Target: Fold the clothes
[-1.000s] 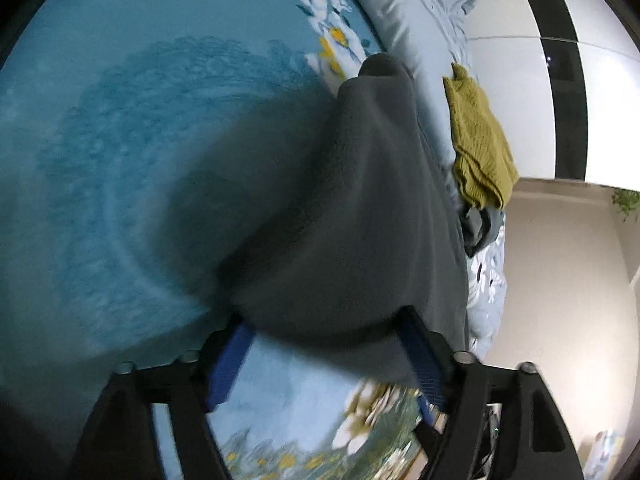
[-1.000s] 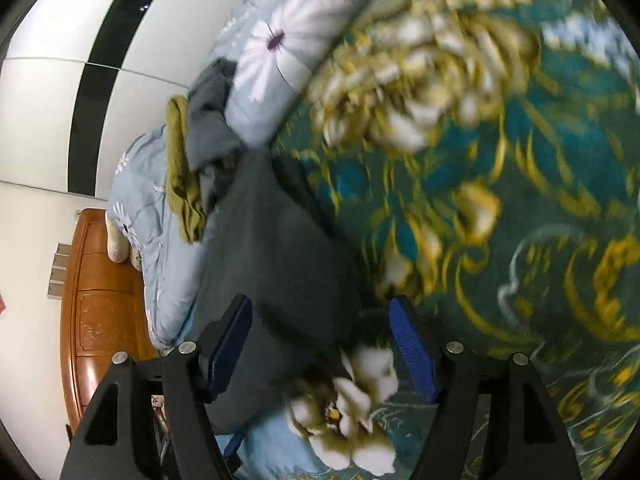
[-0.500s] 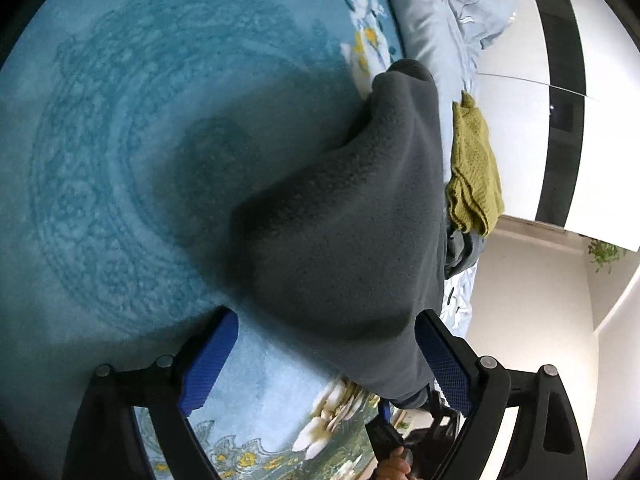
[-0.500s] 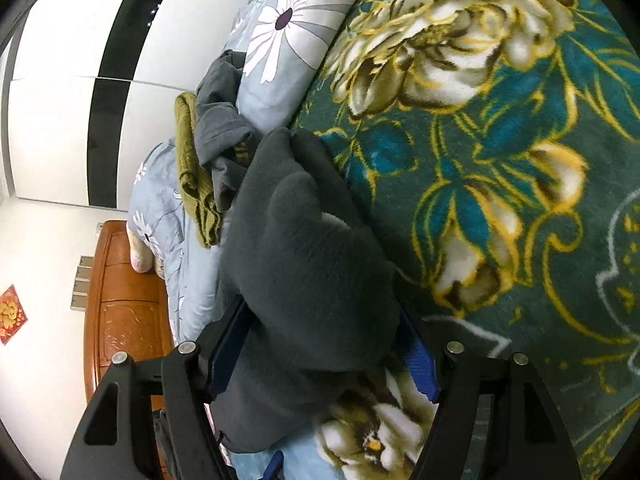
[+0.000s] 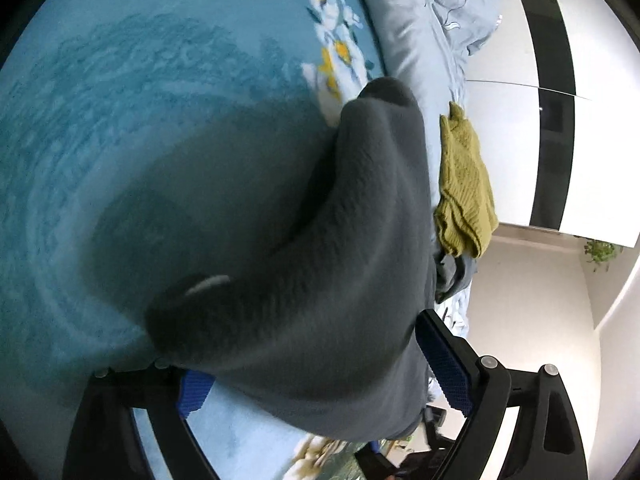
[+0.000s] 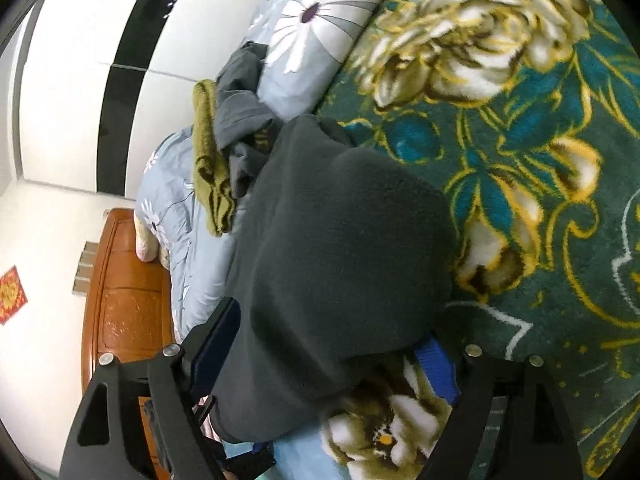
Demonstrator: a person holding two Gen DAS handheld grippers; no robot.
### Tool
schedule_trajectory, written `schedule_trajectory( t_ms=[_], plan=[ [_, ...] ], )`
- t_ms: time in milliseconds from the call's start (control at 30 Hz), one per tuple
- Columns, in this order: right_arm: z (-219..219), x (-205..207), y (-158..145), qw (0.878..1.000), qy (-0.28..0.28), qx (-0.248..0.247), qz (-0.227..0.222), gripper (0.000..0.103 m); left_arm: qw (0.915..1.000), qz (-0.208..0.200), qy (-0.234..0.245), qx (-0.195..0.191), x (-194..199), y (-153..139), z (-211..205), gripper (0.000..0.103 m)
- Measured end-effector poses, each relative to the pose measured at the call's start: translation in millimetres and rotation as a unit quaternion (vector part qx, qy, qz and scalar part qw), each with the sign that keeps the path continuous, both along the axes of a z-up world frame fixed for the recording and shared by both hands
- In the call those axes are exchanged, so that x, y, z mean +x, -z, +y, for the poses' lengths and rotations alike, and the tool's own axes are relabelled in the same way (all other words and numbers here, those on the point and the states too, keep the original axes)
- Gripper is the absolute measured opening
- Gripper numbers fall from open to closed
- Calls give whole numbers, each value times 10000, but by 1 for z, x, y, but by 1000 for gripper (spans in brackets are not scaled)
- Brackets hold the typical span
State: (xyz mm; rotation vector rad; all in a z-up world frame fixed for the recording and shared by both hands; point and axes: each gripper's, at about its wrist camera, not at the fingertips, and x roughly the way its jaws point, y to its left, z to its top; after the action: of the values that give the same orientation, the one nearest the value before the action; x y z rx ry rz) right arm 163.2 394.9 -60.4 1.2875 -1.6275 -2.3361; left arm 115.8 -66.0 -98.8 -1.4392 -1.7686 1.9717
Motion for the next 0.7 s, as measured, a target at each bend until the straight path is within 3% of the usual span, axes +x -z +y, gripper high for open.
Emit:
schedule_trajectory(
  t_ms=[200,333,467,533,567,633,700],
  plan=[
    [-7,-18,1,9997,11,232,27,87,9997,126,131,-159,-15,-1,-1,92],
    [-1,-27,12,9994,327,128,-42,87,9964,445,364,-629,-37,-8,-3,92],
    [-3,-28,16,9986,518,86,-92,87,9975,279,388,-522,-43,-3,-3,89],
    [-8,-30,12,9988,419,130,-214,85,9968,118,487,-629,-46,-4,0,78],
    [-9,-31,10,9986,397,167,-304,81,9958,67,540,-733,-47,-6,2,66],
    [-11,-33,5,9982,384,163,-434,63,9937,25,638,-925,-49,-12,4,56],
    [-12,-35,-2,9979,402,60,-495,55,9909,25,754,-1114,-52,-23,7,44]
  ],
)
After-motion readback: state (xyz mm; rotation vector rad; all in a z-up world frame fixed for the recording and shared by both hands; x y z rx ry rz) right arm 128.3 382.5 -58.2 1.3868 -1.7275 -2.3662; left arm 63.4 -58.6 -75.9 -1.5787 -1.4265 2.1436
